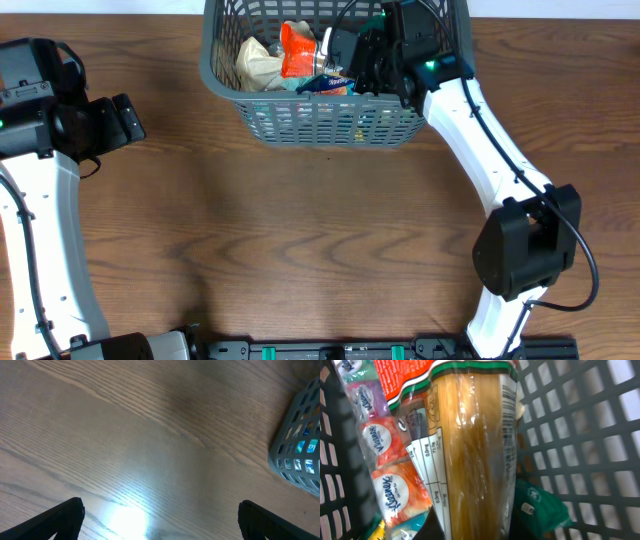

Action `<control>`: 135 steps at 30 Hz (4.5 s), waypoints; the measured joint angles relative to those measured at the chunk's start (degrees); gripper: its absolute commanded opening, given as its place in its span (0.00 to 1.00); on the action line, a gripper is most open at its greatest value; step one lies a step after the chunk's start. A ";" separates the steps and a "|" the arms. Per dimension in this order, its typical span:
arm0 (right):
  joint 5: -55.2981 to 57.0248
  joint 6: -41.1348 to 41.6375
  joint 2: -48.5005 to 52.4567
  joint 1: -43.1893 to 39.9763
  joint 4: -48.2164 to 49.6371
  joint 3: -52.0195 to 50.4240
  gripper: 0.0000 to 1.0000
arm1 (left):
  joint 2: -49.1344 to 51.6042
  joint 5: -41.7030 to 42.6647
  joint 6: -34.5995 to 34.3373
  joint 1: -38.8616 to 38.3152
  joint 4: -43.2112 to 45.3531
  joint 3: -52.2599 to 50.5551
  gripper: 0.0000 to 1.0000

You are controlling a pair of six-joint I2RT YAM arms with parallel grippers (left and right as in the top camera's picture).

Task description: Pack container

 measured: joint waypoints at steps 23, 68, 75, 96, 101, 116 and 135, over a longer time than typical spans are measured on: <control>2.03 25.33 -6.91 -4.96 2.78 12.68 0.99 | 0.00 0.00 0.11 0.00 0.02 0.00 0.99; 12.57 56.89 -59.45 -36.17 -7.13 -48.26 0.99 | -40.63 -3.10 11.37 -19.47 10.75 -21.62 0.99; 10.43 56.63 -59.04 -36.17 -12.35 -51.80 0.99 | -45.66 -12.66 9.62 -19.52 18.27 -30.38 0.99; 9.60 56.48 -57.37 -36.17 -15.89 -51.87 0.99 | -45.64 -18.12 8.74 -19.52 18.27 -30.93 0.99; 9.64 56.43 -59.80 -32.98 -15.93 -52.00 0.99 | -45.64 -18.25 8.74 -19.52 18.29 -30.93 0.99; 15.72 56.00 -86.09 -17.07 -15.02 -54.64 0.99 | -45.64 -18.27 8.74 -19.52 18.27 -30.93 0.99; 17.09 59.47 -105.31 -15.85 31.56 -96.04 0.99 | -45.64 -18.27 8.72 -19.52 18.27 -30.93 0.99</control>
